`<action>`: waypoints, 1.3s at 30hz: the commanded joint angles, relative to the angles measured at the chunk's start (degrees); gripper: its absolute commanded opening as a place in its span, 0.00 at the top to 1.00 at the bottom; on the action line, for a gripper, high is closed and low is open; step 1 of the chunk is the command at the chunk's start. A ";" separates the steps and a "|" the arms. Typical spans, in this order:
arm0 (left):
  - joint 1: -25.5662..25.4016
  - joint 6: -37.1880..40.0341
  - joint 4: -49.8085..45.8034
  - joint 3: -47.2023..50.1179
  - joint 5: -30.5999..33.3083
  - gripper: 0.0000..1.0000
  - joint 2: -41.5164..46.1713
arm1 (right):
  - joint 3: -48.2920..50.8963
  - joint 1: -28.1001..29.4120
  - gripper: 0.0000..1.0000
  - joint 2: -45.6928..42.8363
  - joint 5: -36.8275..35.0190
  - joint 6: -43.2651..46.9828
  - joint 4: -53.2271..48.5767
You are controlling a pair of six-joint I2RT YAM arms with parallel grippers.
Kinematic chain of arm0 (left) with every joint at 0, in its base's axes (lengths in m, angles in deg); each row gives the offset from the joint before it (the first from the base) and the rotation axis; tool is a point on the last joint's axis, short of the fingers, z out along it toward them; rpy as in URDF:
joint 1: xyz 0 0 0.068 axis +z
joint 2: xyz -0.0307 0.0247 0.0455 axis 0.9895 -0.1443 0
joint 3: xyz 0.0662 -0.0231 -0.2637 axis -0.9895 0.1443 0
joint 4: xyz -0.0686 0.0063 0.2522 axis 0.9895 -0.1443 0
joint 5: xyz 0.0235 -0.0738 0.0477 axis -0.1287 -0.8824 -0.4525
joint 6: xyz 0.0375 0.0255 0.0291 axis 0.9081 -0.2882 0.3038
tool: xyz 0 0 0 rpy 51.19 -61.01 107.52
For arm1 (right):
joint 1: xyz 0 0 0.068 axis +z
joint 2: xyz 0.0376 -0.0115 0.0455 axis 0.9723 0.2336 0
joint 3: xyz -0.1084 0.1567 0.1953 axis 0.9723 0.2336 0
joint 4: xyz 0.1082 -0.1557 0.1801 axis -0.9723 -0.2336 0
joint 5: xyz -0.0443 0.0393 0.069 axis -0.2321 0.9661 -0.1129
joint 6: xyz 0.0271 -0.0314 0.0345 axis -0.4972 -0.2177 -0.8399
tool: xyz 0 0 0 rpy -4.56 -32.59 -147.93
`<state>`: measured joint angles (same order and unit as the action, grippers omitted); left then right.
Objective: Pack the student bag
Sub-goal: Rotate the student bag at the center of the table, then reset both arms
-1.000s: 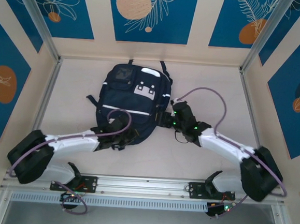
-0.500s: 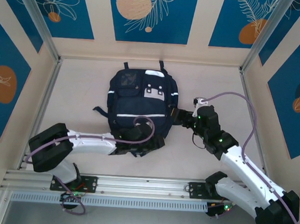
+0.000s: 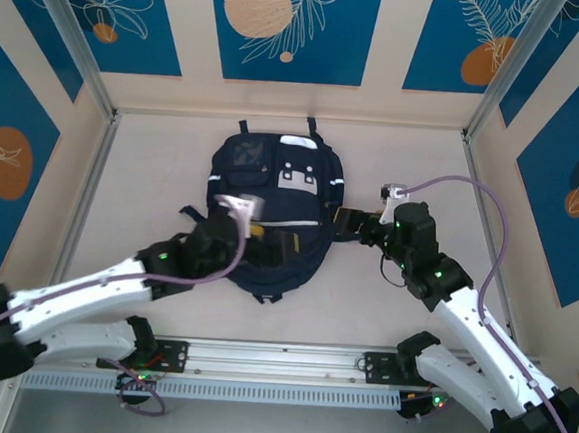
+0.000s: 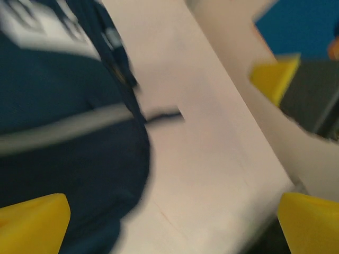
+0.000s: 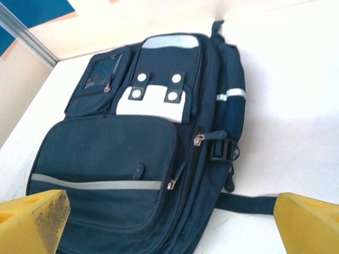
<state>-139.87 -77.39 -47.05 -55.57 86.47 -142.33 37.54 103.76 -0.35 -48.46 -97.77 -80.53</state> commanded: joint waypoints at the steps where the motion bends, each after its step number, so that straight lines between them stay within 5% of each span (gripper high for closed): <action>1: 1.09 29.07 15.81 12.54 30.13 0.00 8.35 | -1.04 -0.59 0.01 0.72 -5.40 4.77 3.74; 2: 2.16 38.76 31.02 19.18 32.00 0.00 9.73 | 0.06 -0.84 0.01 0.91 -6.35 6.66 6.08; 4: 8.20 55.32 60.58 32.82 25.71 0.00 9.31 | 4.27 -1.42 0.01 1.34 -7.77 12.57 15.07; 8: 21.33 52.14 46.83 34.64 22.57 0.00 7.56 | 13.58 -6.18 0.01 5.13 -10.38 18.10 31.63; 12: 28.45 51.58 47.20 33.89 19.94 0.00 -0.97 | 19.99 -11.31 0.01 13.85 -9.66 21.40 44.49; 18: 36.28 49.54 49.87 32.01 15.22 0.00 -12.81 | 20.51 -17.80 0.01 26.50 -8.52 20.34 50.47; 20: 38.99 48.59 50.14 30.19 12.60 0.00 -15.52 | 18.87 -20.52 0.01 27.20 -3.16 21.08 48.01; 26: 47.86 44.72 59.99 27.53 -0.36 0.00 -26.17 | 24.67 -27.40 0.01 33.75 7.49 19.22 68.55; 29: 52.66 41.67 76.88 30.88 -6.98 0.00 -36.03 | 28.66 -29.58 0.01 42.06 9.56 16.70 85.81; 31: 52.92 41.26 66.75 28.61 -8.56 0.00 -32.70 | 25.05 -30.17 0.01 38.54 15.85 18.88 73.06; 34: 52.99 42.87 59.68 24.13 -12.50 0.00 -33.73 | 20.67 -29.47 0.01 40.02 24.18 23.43 67.40; 39: 53.54 40.46 60.87 24.56 -7.55 0.00 -33.74 | 19.93 -28.29 0.01 40.14 10.80 19.50 65.99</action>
<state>-86.96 -34.81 13.45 -31.18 78.49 -176.42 57.48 74.73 40.15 -32.42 -77.68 -13.88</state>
